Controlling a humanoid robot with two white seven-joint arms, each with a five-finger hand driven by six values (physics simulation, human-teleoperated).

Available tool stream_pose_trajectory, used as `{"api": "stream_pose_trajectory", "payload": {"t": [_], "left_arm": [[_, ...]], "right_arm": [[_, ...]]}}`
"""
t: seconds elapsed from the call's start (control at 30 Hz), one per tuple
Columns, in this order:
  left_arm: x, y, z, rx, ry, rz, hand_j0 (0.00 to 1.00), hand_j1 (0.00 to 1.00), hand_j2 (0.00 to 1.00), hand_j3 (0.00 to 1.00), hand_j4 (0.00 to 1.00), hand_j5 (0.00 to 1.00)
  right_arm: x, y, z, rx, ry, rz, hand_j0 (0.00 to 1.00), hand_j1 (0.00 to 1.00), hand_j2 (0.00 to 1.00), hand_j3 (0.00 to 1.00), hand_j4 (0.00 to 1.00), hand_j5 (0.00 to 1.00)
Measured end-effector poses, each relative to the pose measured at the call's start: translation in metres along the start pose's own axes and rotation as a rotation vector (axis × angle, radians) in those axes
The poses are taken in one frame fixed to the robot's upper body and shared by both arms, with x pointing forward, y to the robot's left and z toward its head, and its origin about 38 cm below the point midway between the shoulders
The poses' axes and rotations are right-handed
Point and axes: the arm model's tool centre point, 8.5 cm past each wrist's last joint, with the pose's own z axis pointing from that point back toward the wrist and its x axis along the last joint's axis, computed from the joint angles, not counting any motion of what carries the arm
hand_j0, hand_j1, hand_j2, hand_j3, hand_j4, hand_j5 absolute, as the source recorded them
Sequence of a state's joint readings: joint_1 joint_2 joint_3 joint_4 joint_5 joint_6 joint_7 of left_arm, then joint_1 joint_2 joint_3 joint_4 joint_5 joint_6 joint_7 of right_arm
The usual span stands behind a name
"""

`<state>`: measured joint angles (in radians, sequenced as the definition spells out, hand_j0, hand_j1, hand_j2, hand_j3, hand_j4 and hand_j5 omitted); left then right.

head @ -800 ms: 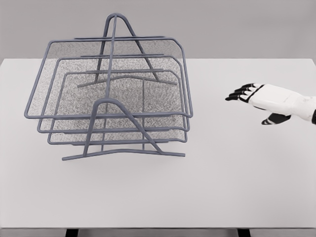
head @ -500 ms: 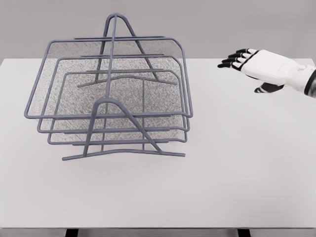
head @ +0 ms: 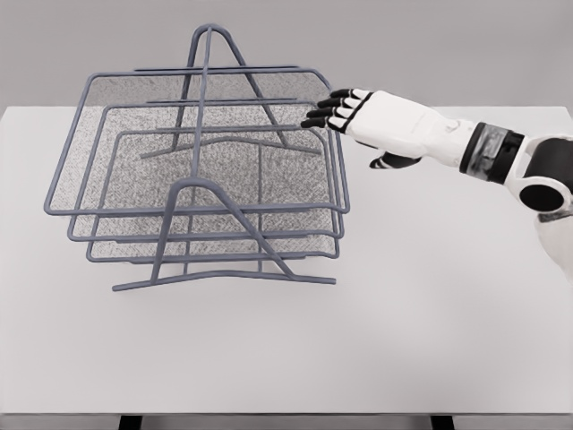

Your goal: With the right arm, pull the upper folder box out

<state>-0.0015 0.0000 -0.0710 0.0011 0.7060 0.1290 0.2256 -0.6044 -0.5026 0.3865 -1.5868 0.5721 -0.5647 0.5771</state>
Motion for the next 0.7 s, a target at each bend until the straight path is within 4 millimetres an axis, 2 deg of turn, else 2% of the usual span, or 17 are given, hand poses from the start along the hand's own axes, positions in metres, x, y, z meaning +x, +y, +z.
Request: {"api": "stream_pose_trajectory", "payload": {"t": [0.13,0.33,0.37,0.4,0.5,0.6,0.7], "left_arm": [[0.0,0.0,0.0,0.0,0.0,0.0,1.0,1.0,1.0,1.0,1.0,1.0],[0.0,0.0,0.0,0.0,0.0,0.001,1.0,1.0,1.0,1.0,1.0,1.0],[0.0,0.0,0.0,0.0,0.0,0.0,1.0,1.0,1.0,1.0,1.0,1.0],[0.0,0.0,0.0,0.0,0.0,0.0,1.0,1.0,1.0,1.0,1.0,1.0],[0.0,0.0,0.0,0.0,0.0,0.0,1.0,1.0,1.0,1.0,1.0,1.0],[0.0,0.0,0.0,0.0,0.0,0.0,1.0,1.0,1.0,1.0,1.0,1.0],[0.0,0.0,0.0,0.0,0.0,0.0,1.0,1.0,1.0,1.0,1.0,1.0]], "right_arm": [[0.008,0.021,-0.002,0.032,-0.031,-0.024,1.0,1.0,1.0,1.0,1.0,1.0],[0.005,0.041,0.007,0.026,-0.027,-0.117,1.0,1.0,1.0,1.0,1.0,1.0],[0.002,0.041,0.013,0.023,-0.021,-0.123,1.0,1.0,1.0,1.0,1.0,1.0],[0.0,0.052,0.023,0.022,-0.003,-0.168,1.0,1.0,1.0,1.0,1.0,1.0],[-0.012,0.043,0.043,0.0,0.027,-0.171,1.0,1.0,1.0,1.0,1.0,1.0],[-0.02,0.047,0.064,-0.002,0.062,-0.196,1.0,1.0,1.0,1.0,1.0,1.0],[-0.03,0.038,0.08,-0.013,0.101,-0.187,1.0,1.0,1.0,1.0,1.0,1.0]]}}
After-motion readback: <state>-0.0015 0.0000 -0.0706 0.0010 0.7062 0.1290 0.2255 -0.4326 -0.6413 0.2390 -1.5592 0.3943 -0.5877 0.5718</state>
